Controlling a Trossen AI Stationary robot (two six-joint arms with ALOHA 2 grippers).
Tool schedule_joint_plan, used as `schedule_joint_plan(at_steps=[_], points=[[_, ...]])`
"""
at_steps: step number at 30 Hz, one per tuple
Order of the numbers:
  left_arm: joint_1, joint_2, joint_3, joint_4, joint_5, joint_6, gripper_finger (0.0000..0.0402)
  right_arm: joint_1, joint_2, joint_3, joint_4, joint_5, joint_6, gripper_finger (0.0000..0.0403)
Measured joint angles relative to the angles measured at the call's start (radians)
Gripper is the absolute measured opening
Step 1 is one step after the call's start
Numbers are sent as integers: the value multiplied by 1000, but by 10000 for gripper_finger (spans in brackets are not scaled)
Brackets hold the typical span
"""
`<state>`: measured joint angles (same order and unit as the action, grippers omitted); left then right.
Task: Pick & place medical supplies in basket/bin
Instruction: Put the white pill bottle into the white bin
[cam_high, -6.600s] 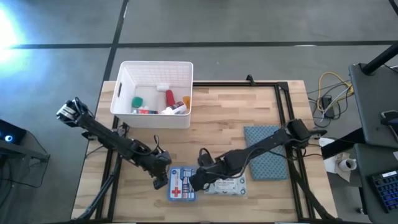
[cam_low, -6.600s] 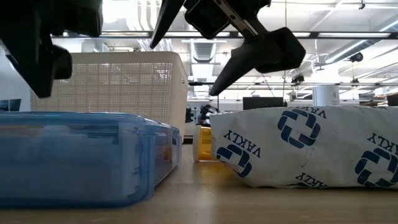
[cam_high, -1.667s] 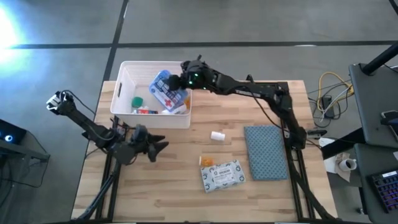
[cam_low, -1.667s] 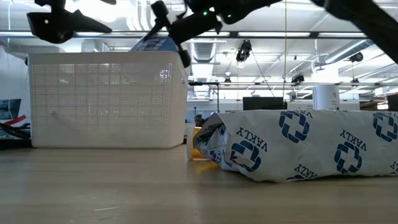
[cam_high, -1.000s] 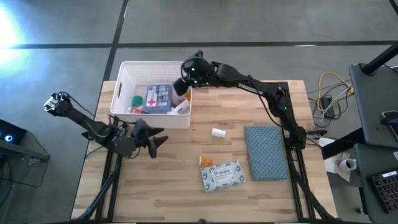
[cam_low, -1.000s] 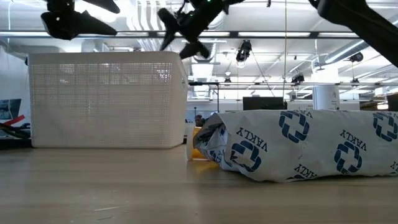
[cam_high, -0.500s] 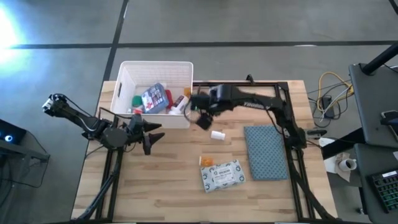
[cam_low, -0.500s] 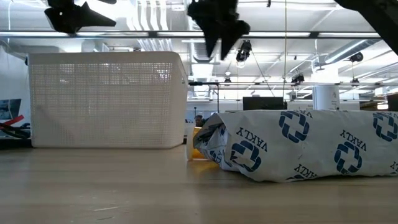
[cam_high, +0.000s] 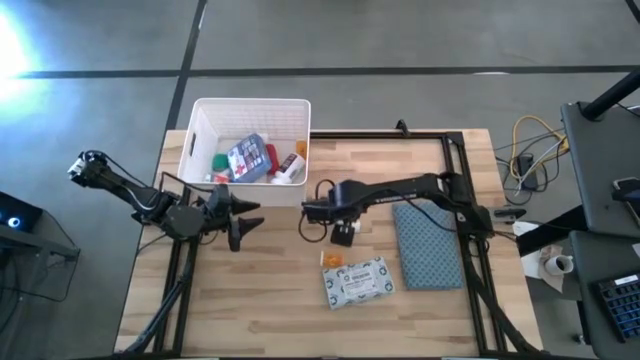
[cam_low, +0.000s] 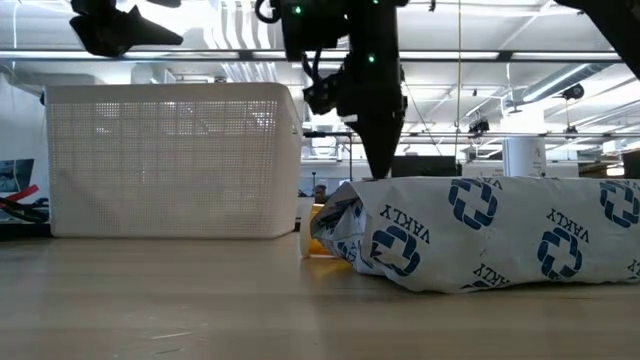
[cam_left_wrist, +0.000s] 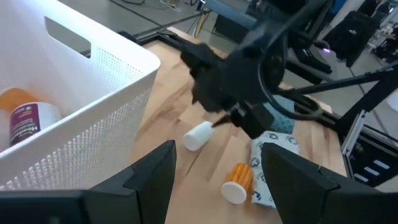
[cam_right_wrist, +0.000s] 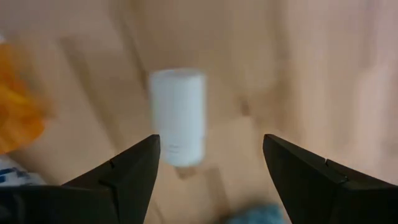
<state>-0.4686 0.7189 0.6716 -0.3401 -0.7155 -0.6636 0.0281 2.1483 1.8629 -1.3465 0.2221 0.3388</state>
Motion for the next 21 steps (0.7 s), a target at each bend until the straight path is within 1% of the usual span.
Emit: schedule_joint_plan(at_steps=[4,7,12,21], points=[[0,0,0,-26,10,-10,216,22,-15,-86,103,-21,-52,279],[0,0,0,-43,11,-19,216,32,-19,-133,135,-21,-65,279],[0,-1,-7,-47,11,-27,216,30,-19,-199,202,-46,-34,279],[5,-1,-16,-48,10,-31,216,31,-19,-278,405,-75,34,278]])
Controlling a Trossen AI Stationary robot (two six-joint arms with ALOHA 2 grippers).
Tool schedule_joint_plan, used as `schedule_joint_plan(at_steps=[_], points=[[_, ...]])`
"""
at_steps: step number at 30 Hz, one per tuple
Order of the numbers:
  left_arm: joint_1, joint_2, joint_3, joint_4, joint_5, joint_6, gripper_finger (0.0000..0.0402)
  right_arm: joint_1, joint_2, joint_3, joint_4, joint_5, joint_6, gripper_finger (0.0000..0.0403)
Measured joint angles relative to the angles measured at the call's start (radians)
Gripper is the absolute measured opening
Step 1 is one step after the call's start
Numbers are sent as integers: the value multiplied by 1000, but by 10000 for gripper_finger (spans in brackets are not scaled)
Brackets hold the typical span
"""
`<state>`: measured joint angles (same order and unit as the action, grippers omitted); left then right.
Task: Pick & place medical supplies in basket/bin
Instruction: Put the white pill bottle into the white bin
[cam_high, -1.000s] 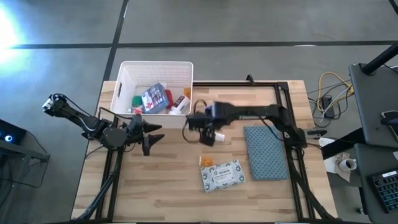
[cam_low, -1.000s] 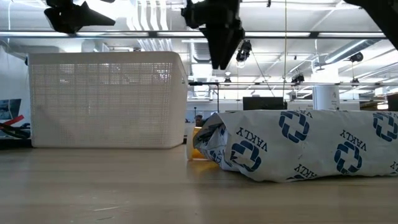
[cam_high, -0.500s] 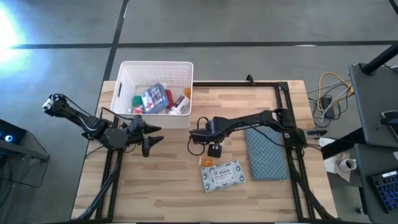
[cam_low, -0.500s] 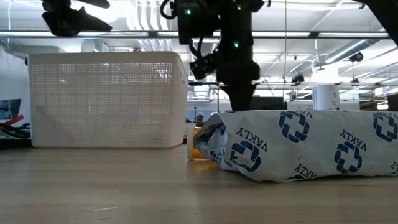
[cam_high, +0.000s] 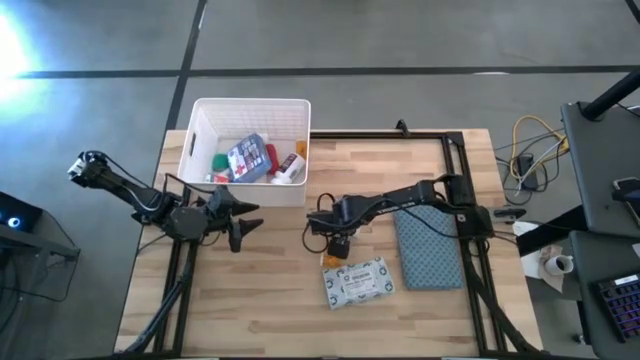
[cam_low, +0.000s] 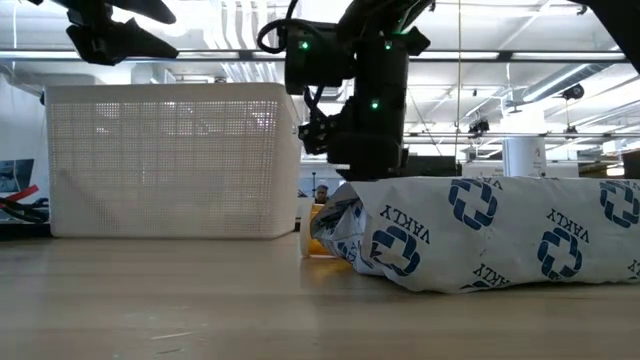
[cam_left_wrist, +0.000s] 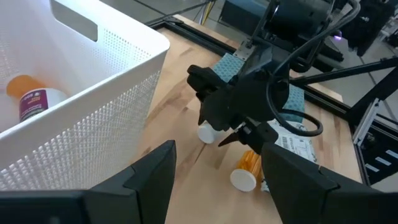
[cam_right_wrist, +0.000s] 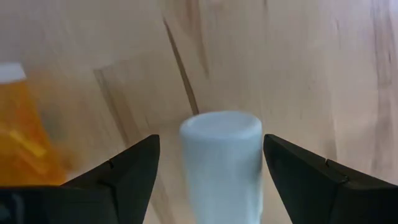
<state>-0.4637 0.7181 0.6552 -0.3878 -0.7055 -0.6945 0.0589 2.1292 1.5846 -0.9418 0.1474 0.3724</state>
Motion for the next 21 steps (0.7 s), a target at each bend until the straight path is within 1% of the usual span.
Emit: schedule_joint_plan(at_steps=[3,5,10,14,19,21], points=[[0,0,0,0,0,0,216,-2,0,-5,7,0,29,269],[0,0,0,0,-1,0,216,-6,0,-6,8,-3,39,254],[1,0,0,0,-1,0,216,-24,0,-16,6,-26,65,191],[1,0,0,1,-1,0,216,-42,-13,-9,3,-94,140,147],[1,0,0,2,-1,0,216,-40,-92,73,13,-86,178,145],[1,0,0,2,-1,0,216,-40,-133,118,11,-34,204,145]])
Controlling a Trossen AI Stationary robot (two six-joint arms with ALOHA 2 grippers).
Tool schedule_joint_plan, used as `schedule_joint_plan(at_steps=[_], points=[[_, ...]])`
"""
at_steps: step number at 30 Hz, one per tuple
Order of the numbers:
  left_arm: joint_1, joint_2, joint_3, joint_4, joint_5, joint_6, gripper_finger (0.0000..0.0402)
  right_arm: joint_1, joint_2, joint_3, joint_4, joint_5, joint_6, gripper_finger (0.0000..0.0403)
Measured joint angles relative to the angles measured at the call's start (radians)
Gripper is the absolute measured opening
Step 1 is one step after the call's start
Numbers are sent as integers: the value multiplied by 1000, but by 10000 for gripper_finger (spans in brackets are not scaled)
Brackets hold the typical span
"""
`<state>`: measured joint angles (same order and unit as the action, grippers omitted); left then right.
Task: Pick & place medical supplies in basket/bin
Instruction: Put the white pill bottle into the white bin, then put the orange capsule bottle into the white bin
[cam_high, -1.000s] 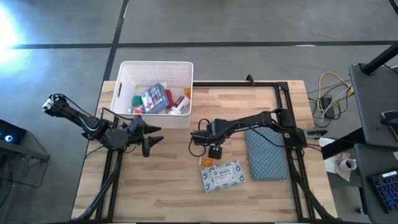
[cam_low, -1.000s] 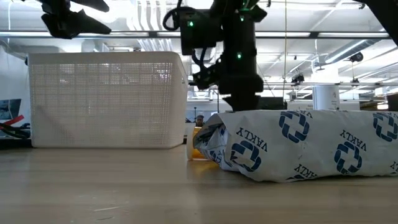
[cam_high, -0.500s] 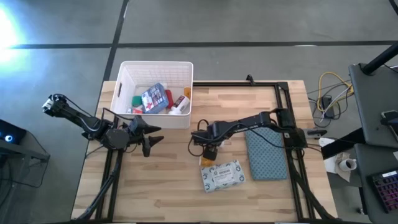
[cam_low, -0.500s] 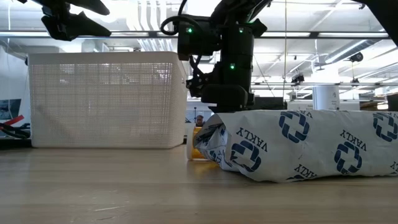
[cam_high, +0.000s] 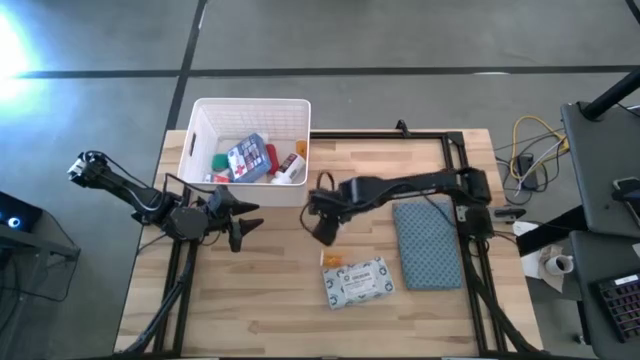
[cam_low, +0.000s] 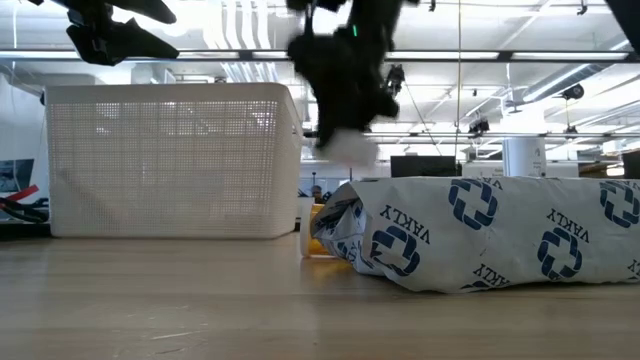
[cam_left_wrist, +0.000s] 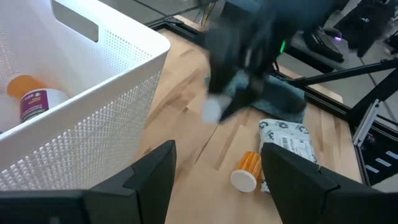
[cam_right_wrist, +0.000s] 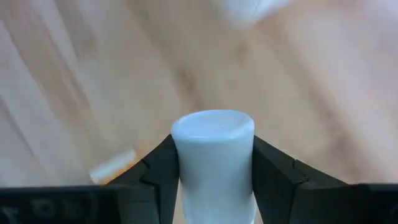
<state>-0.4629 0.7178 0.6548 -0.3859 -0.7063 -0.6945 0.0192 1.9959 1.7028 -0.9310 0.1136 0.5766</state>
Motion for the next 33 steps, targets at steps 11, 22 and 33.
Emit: schedule_joint_plan(at_steps=[11,22,33], points=[[0,1,0,0,0,0,216,-136,-100,266,368,161,44,149],[0,1,0,-5,1,-22,216,-265,267,623,446,-89,-54,226],[0,0,0,-19,1,-47,216,-256,163,580,146,-87,-135,309]])
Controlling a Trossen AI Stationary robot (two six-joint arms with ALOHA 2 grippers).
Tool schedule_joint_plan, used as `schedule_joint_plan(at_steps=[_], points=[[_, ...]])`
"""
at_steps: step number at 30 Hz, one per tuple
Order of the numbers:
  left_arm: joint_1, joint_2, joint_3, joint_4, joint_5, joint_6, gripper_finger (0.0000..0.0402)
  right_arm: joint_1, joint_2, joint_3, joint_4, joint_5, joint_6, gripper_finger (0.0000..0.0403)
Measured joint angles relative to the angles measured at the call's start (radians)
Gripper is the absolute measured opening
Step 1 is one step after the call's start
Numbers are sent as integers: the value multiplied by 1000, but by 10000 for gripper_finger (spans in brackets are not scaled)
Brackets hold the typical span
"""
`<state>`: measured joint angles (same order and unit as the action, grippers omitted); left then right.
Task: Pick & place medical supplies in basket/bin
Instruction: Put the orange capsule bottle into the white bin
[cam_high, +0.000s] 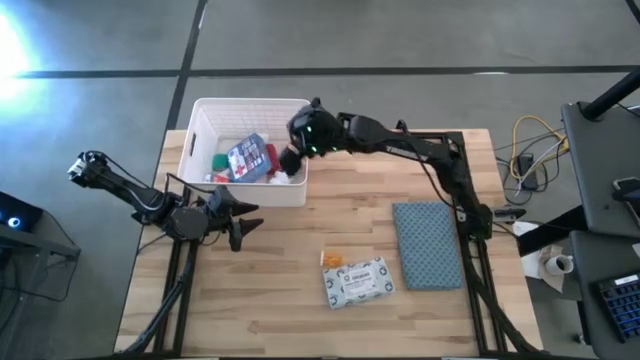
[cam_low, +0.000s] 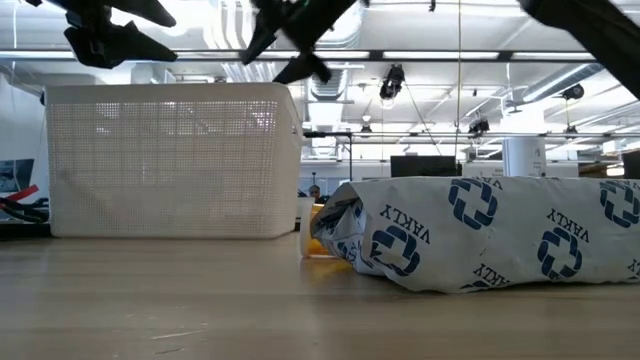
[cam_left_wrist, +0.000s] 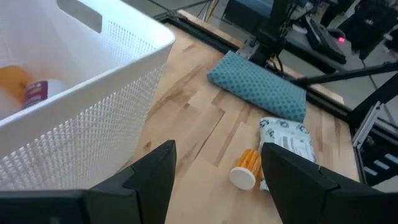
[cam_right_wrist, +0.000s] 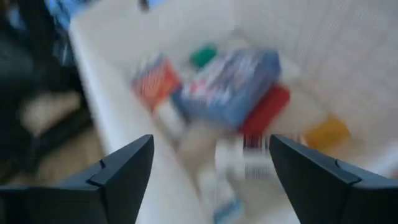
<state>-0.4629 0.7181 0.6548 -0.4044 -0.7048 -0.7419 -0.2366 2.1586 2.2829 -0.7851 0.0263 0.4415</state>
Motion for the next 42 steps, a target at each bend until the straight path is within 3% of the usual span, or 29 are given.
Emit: schedule_joint_plan(at_steps=[9,12,21,29,39,42], points=[[-1,0,0,-5,0,-1,216,173,-72,-4,-549,31,-72,309],[-1,0,0,-4,0,-1,216,261,-75,-46,-639,27,-64,310],[0,1,-8,-4,23,-1,216,450,-73,-320,-402,30,-3,313],[0,9,-8,-4,48,-1,216,458,-73,-543,-181,31,106,313],[0,16,-8,-4,52,-1,216,473,-73,-736,123,58,12,313],[0,16,-8,-7,52,-1,216,472,-73,-764,140,104,-1,313]])
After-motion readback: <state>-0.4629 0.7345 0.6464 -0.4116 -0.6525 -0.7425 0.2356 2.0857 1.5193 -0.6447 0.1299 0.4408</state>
